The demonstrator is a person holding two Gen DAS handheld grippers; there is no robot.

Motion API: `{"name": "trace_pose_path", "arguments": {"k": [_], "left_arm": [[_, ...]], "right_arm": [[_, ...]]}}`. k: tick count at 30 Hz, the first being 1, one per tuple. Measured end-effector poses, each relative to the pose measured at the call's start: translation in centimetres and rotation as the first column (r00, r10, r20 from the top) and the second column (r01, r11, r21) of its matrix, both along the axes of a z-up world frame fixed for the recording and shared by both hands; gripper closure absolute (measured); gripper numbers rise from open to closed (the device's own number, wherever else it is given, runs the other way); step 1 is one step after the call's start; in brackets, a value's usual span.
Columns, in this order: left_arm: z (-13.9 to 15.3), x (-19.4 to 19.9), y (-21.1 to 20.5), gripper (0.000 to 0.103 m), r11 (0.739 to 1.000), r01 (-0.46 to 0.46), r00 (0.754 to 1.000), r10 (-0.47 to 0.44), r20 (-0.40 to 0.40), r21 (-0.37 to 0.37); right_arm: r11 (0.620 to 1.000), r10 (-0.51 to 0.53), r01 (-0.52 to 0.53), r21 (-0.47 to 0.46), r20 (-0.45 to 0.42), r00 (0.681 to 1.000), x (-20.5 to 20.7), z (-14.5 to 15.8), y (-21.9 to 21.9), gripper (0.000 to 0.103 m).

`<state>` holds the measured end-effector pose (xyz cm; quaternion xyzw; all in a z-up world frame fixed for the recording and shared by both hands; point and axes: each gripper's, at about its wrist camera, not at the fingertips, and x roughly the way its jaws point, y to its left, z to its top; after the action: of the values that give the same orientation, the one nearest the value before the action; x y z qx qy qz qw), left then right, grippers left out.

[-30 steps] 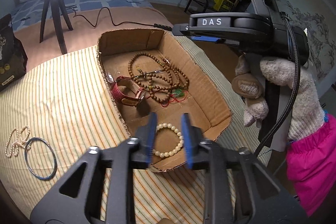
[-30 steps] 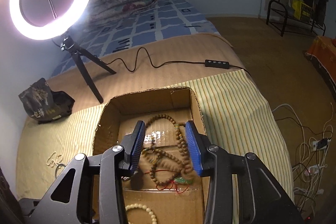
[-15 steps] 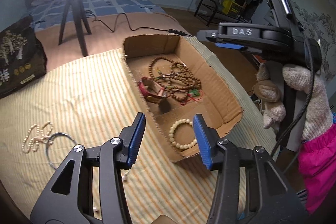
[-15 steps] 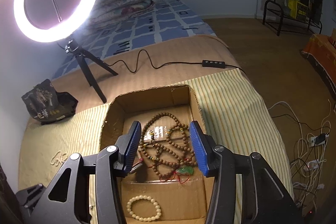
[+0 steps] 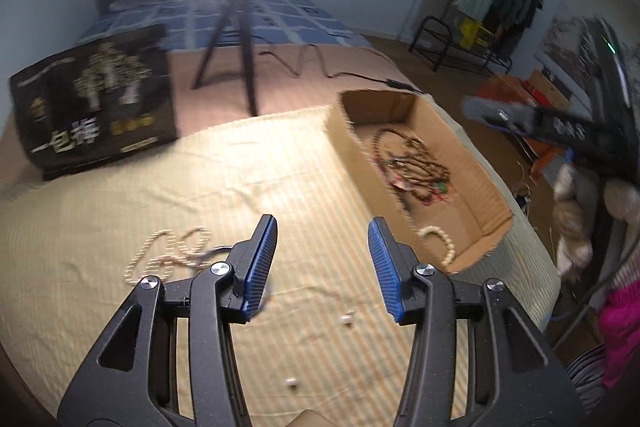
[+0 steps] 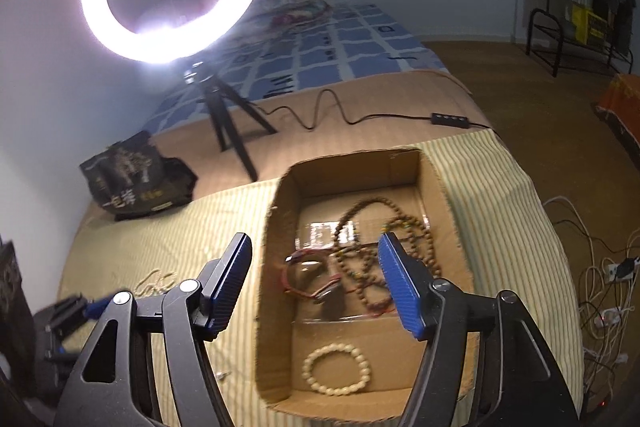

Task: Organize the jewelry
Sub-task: 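Move both tools toward the dark blue bangle and pearl necklace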

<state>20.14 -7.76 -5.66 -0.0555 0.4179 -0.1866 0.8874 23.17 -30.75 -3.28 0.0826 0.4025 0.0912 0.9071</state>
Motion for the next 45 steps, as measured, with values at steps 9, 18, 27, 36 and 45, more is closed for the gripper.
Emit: {"name": "trace_pose_path", "arguments": {"k": [9,18,27,36,45], "left_arm": [[-0.5,0.2,7.0,0.055,0.992,-0.124,0.992,0.124,-0.013,-0.019],[-2.0,0.3,11.2,0.055,0.981,-0.193,0.98,0.191,-0.053,-0.024],[-3.4,0.7,13.7,0.055,0.971,-0.235,0.968,0.231,-0.096,-0.033],[-4.8,1.2,14.4,0.055,0.971,-0.236,0.964,0.228,-0.14,-0.043],[-6.1,1.9,14.9,0.055,0.971,-0.233,0.959,0.221,-0.177,-0.05]], "right_arm": [[0.989,0.132,-0.131,-0.062,0.015,0.991,-2.0,-0.5,5.6,0.037],[0.94,0.327,-0.326,-0.101,-0.004,0.945,-3.5,-2.9,12.5,0.028],[0.865,0.463,-0.472,-0.171,-0.089,0.882,-4.0,-6.8,17.6,0.024],[0.799,0.537,-0.564,-0.207,-0.176,0.825,-3.4,-10.0,21.6,0.023],[0.802,0.505,-0.548,-0.238,-0.218,0.835,-1.7,-12.4,22.4,0.023]]}}
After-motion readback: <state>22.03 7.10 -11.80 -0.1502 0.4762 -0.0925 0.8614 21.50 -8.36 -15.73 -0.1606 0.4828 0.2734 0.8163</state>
